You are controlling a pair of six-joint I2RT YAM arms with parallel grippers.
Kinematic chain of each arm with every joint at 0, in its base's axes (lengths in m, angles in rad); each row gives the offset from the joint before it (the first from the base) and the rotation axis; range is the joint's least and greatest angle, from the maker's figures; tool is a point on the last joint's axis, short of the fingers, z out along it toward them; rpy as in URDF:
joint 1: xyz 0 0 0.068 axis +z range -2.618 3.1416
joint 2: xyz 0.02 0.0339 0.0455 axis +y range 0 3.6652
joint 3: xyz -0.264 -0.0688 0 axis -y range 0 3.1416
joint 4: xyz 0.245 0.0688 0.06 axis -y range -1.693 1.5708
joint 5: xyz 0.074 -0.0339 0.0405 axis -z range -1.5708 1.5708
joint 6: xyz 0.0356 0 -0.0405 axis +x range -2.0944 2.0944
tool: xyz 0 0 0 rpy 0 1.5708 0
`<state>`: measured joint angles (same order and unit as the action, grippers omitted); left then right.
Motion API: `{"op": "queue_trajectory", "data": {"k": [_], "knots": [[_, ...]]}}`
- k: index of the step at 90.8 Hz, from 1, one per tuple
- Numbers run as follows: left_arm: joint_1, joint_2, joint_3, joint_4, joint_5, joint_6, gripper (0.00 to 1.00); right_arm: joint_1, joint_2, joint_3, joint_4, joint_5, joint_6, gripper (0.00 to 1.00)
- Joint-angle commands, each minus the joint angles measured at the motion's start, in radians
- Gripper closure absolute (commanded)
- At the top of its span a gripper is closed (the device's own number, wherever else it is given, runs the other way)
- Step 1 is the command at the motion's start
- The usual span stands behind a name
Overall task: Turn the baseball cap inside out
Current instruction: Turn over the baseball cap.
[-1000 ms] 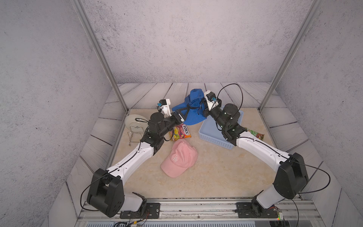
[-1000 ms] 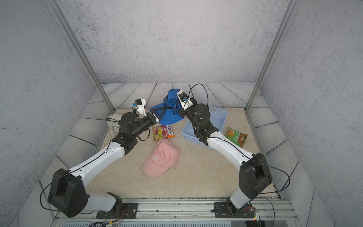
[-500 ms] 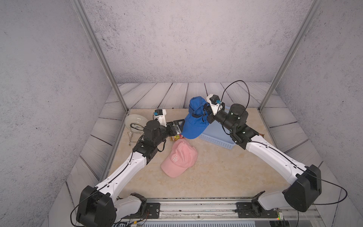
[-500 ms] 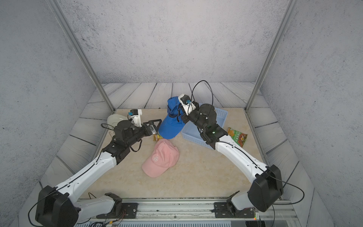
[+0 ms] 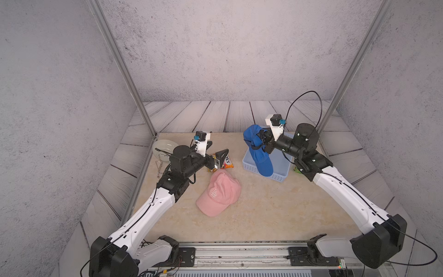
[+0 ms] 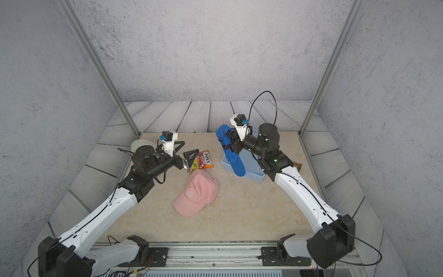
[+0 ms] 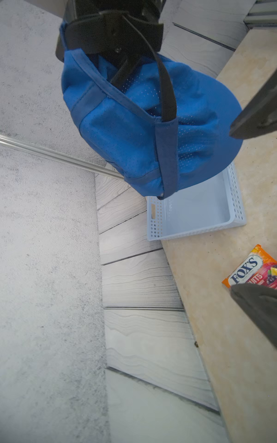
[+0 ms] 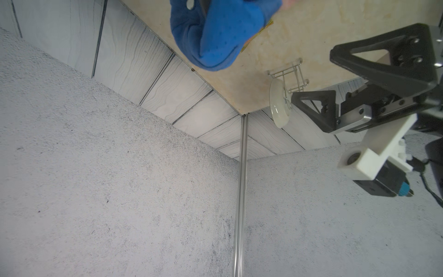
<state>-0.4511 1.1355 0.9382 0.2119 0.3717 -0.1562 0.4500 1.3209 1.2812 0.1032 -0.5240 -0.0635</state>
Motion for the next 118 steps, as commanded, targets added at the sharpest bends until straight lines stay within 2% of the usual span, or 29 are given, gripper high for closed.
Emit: {"op": "queue_trajectory", "data": {"k": [1, 14, 23, 47, 69, 82, 89, 95, 99, 105, 112, 116, 118], "knots": [[-0.040, 0.029, 0.072, 0.061, 0.030, 0.127, 0.00, -0.007, -0.050, 0.038, 0.013, -0.067, 0.068, 1.00], [-0.108, 0.066, 0.163, 0.031, 0.038, 0.238, 0.02, -0.007, -0.052, 0.053, -0.011, -0.090, 0.071, 1.00], [-0.139, 0.084, 0.225, 0.010, 0.085, 0.264, 0.02, -0.008, -0.058, 0.058, -0.047, -0.112, 0.043, 1.00], [-0.168, 0.179, 0.410, -0.145, 0.279, 0.221, 0.02, -0.009, -0.094, 0.031, -0.130, -0.161, -0.125, 1.00], [-0.169, 0.274, 0.541, -0.335, 0.411, 0.243, 0.02, -0.008, -0.113, 0.056, -0.238, -0.259, -0.266, 1.00], [-0.169, 0.311, 0.568, -0.356, 0.450, 0.225, 0.02, -0.008, -0.108, 0.101, -0.371, -0.330, -0.332, 1.00], [-0.169, 0.330, 0.581, -0.341, 0.516, 0.187, 0.00, -0.009, -0.107, 0.115, -0.423, -0.350, -0.348, 1.00], [-0.169, 0.351, 0.586, -0.319, 0.583, 0.132, 0.09, -0.008, -0.111, 0.117, -0.443, -0.353, -0.352, 1.00], [-0.169, 0.358, 0.578, -0.302, 0.608, 0.094, 0.19, -0.008, -0.119, 0.112, -0.447, -0.351, -0.352, 1.00], [-0.169, 0.359, 0.560, -0.289, 0.621, 0.060, 0.42, -0.008, -0.132, 0.105, -0.451, -0.340, -0.352, 1.00], [-0.169, 0.359, 0.553, -0.309, 0.625, 0.048, 0.79, -0.009, -0.149, 0.093, -0.454, -0.322, -0.351, 0.99], [-0.169, 0.355, 0.554, -0.320, 0.616, 0.043, 0.95, -0.009, -0.160, 0.080, -0.457, -0.298, -0.348, 0.86], [-0.168, 0.352, 0.555, -0.319, 0.609, 0.040, 1.00, -0.009, -0.164, 0.074, -0.461, -0.286, -0.348, 0.82]]}}
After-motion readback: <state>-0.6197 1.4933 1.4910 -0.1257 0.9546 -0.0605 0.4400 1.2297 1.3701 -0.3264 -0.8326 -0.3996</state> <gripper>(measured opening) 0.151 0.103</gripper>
